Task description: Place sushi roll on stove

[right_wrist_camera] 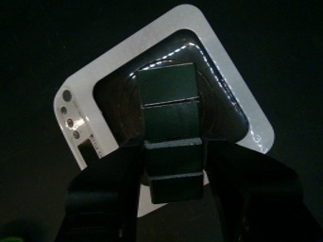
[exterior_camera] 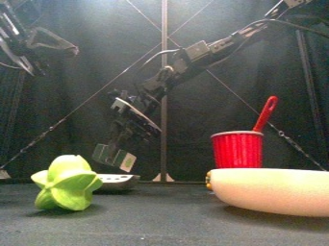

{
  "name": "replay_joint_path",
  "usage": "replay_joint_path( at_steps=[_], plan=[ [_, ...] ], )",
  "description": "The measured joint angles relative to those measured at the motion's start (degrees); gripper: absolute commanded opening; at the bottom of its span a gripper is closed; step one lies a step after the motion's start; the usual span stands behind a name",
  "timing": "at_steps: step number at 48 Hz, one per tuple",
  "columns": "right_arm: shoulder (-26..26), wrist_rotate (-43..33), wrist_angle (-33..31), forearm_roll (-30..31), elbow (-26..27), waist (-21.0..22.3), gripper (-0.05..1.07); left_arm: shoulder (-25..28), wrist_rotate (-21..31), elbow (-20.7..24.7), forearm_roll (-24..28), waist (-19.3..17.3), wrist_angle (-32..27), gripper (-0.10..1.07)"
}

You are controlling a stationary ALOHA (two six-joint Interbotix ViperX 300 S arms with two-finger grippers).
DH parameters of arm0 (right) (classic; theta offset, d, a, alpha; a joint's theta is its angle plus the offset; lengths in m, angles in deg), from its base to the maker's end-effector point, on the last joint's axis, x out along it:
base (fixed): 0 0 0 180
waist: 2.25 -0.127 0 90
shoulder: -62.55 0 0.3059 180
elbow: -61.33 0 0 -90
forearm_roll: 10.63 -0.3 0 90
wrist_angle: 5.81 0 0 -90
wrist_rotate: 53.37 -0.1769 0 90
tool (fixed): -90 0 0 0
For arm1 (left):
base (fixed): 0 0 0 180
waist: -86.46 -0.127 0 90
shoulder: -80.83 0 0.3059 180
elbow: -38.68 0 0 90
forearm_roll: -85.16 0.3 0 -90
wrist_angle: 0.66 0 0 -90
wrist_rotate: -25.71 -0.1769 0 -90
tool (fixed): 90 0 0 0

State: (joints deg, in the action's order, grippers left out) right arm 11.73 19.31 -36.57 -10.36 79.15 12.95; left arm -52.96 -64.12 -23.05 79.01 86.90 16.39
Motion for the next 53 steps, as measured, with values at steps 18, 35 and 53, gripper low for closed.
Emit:
replay_joint_path(
  at_steps=[18,35,53],
  plan=[
    [0.53,0.00,0.53,0.09,0.00,0.00,0.69,0.00,0.00,-0.09,0.00,-0.09,0.00,-0.01],
    [0.53,0.00,0.44,0.26,0.18,0.00,0.87,0.00,0.00,-0.09,0.00,0.00,-0.09,-0.01],
    [0.62,0.09,-0.53,0.35,0.35,0.00,0.89,0.00,0.00,-0.09,0.00,0.00,-0.09,0.00]
  ],
)
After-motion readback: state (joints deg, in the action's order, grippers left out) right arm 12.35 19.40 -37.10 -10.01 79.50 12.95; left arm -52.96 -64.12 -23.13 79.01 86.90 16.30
